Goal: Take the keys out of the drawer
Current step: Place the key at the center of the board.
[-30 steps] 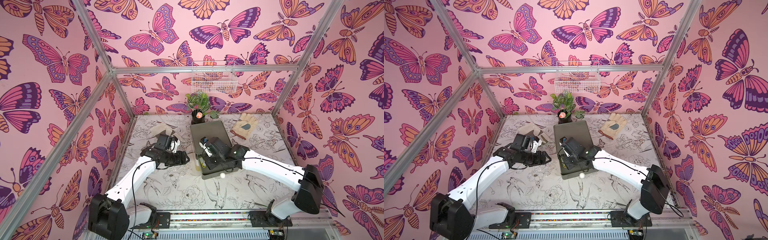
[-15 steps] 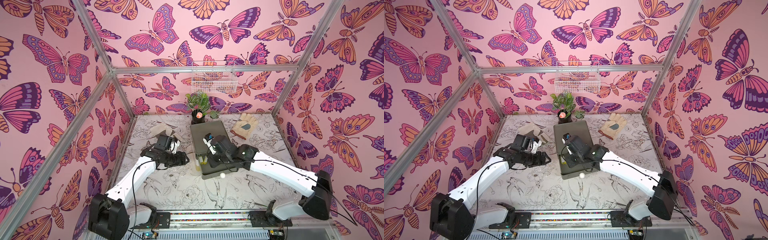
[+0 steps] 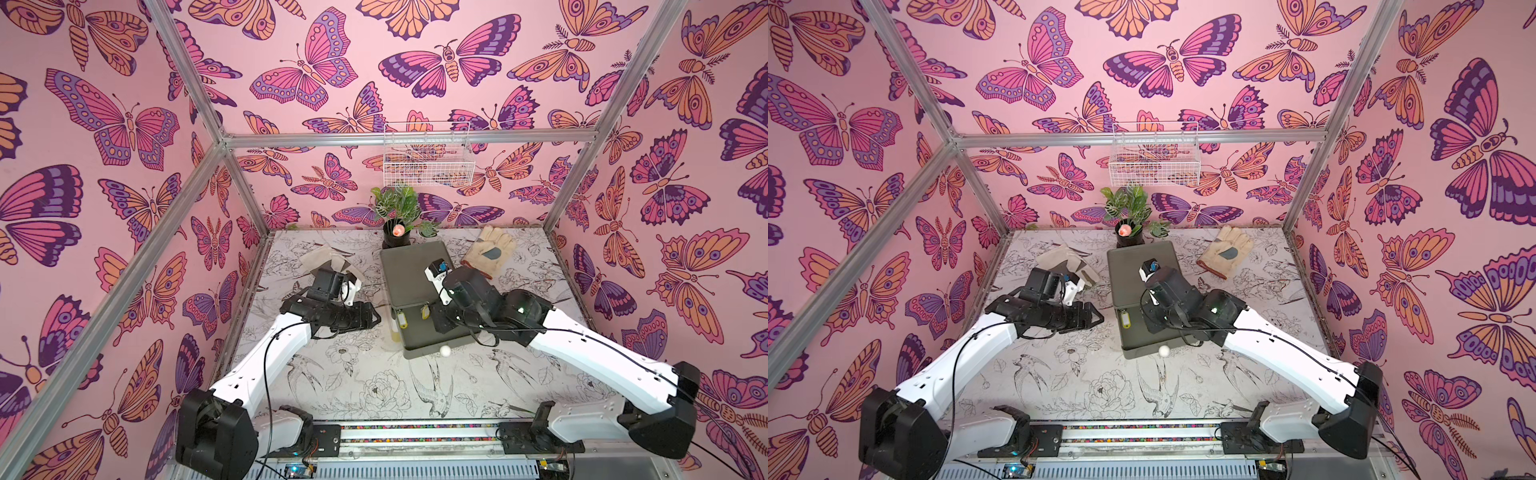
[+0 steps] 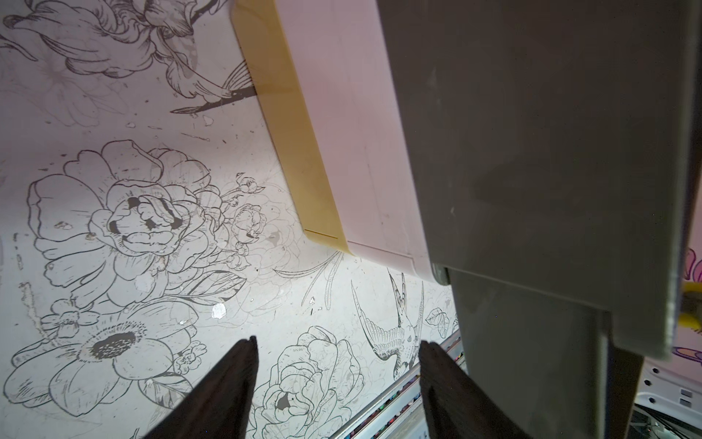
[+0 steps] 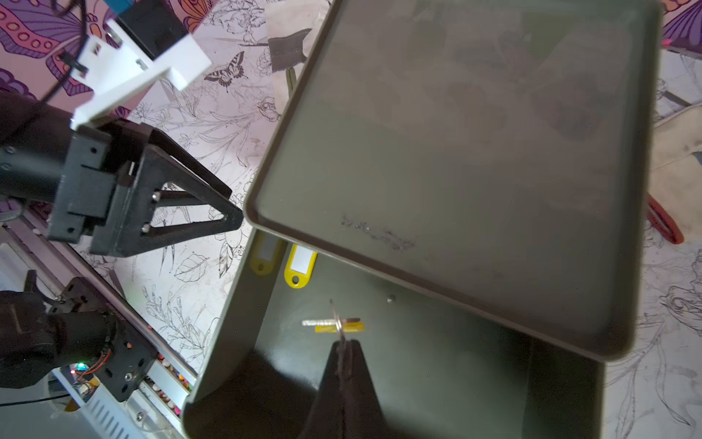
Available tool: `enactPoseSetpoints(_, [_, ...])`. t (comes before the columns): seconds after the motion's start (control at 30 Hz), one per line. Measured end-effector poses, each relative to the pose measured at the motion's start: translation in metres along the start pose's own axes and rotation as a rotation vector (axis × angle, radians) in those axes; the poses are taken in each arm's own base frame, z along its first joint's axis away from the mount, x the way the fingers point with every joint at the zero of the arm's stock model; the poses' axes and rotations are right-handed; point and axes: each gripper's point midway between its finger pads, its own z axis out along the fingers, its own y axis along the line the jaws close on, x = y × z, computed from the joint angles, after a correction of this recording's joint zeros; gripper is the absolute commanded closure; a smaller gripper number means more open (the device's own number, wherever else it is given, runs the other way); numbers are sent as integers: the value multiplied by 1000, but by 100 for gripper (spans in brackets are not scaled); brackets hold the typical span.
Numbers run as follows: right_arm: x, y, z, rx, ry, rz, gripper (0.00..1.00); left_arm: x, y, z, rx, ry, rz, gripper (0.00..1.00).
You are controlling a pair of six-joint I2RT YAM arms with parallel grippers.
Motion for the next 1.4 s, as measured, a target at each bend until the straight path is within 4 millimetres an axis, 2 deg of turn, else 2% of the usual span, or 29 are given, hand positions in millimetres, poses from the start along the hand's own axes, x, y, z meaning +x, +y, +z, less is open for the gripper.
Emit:
enactPoseSetpoints(0.13, [-25, -8, -29, 15, -85, 44, 100, -8, -14, -17, 32, -59, 26, 27])
enactPoseSetpoints(0.3, [-40, -47, -64, 89, -162, 159, 100, -16, -36, -43, 100, -150, 65, 27])
enactPoseSetpoints(0.43, [-37, -83, -80, 175, -167, 254, 100, -20, -48, -53, 148, -184, 75, 27])
enactPoseSetpoints(0.63, [-12, -136, -90, 320, -94, 383, 100, -28, -56, -59, 172, -212, 73, 27])
enactPoseSetpoints(0.8, [21, -174, -85, 391, 3, 524, 100, -42, -63, -60, 182, -222, 50, 27])
enactPoseSetpoints(0.9, [49, -186, -74, 403, 88, 591, 100, -49, -65, -54, 182, -211, 28, 27])
enactPoseSetpoints(1.07, [86, -188, -55, 400, 214, 657, 100, -47, -63, -38, 173, -161, 14, 27])
enactPoseSetpoints(1.2, [116, -186, -38, 399, 305, 707, 100, -43, -66, -33, 176, -144, 36, 27])
enactPoseSetpoints(1.4, [136, -190, -18, 403, 377, 752, 100, -33, -79, -29, 195, -119, 81, 27])
